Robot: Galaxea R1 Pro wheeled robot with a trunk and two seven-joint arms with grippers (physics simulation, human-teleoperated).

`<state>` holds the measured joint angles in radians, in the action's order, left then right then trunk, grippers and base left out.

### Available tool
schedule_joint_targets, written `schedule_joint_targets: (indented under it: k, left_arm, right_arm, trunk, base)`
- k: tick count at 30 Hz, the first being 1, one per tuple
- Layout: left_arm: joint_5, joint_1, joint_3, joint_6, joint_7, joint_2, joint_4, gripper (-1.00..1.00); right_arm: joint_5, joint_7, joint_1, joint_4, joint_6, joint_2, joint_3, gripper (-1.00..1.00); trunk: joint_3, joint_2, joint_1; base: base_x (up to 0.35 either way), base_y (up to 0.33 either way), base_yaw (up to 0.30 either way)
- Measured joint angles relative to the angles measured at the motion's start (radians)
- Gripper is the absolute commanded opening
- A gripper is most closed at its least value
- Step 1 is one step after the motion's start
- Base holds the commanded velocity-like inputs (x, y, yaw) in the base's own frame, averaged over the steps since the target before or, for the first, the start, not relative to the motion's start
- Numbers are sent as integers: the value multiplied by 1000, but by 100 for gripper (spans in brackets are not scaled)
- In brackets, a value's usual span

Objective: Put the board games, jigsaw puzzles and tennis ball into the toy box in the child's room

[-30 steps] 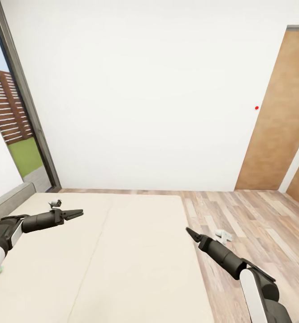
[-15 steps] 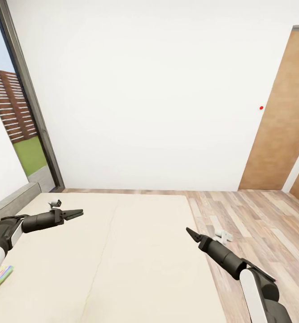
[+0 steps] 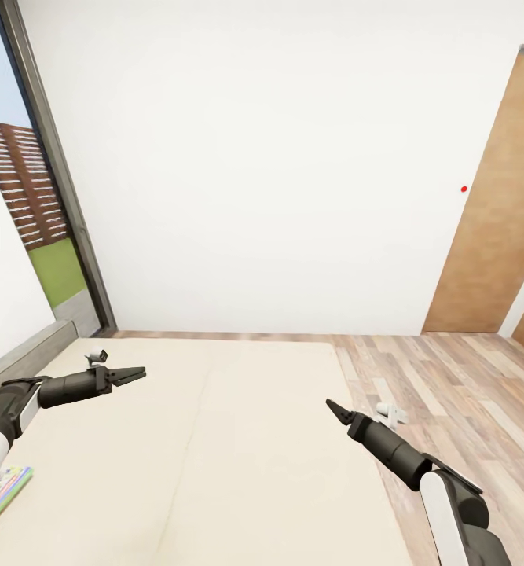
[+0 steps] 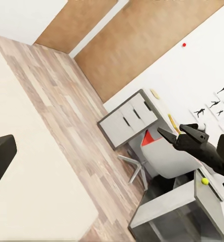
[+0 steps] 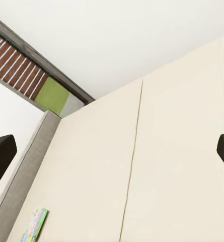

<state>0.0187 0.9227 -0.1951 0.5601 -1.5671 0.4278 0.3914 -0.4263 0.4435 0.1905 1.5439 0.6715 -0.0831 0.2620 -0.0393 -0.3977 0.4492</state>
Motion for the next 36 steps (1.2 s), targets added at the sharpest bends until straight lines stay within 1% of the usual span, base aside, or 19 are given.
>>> schedule_joint_targets:
  k: [36]
  left_arm:
    - [0,0,1,0,0,0,0,100]
  right_arm:
    - [0,0,0,0,0,0,0,100]
  trunk:
    - [0,0,0]
  base:
    - [3,242,0]
